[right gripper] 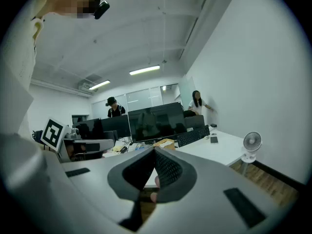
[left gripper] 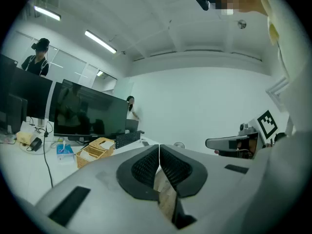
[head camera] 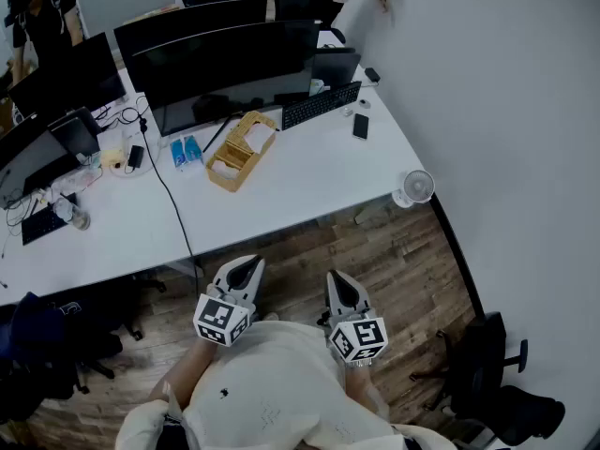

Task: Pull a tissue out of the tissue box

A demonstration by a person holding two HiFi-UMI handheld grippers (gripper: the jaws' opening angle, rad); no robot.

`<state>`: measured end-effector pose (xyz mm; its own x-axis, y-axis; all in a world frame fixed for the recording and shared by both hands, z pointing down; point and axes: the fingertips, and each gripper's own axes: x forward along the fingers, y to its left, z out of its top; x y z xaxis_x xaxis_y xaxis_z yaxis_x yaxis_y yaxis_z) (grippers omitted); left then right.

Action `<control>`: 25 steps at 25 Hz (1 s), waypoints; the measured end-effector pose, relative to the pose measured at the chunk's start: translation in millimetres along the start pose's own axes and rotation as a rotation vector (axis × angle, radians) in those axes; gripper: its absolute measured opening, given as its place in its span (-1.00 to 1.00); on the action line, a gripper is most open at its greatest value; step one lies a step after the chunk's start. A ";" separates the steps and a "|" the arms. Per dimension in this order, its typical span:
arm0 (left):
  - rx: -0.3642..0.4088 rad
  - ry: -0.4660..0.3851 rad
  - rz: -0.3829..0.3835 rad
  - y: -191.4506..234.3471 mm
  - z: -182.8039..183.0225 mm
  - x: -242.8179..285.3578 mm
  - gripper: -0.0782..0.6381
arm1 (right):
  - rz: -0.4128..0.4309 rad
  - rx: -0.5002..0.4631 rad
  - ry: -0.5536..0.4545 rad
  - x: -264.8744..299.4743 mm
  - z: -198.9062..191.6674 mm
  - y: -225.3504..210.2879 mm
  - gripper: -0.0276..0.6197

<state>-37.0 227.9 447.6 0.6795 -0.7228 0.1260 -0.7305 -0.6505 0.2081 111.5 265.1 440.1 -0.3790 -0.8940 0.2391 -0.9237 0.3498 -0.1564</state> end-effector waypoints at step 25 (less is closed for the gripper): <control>0.012 0.028 -0.003 0.2 -8.2 0.4 -0.74 | 0.020 0.012 0.009 5.6 -6.8 5.6 -0.91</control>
<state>-36.3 229.3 455.7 0.6831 -0.7143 0.1521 -0.7292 -0.6555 0.1964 103.8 263.9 447.1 -0.3976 -0.8843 0.2447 -0.9153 0.3637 -0.1730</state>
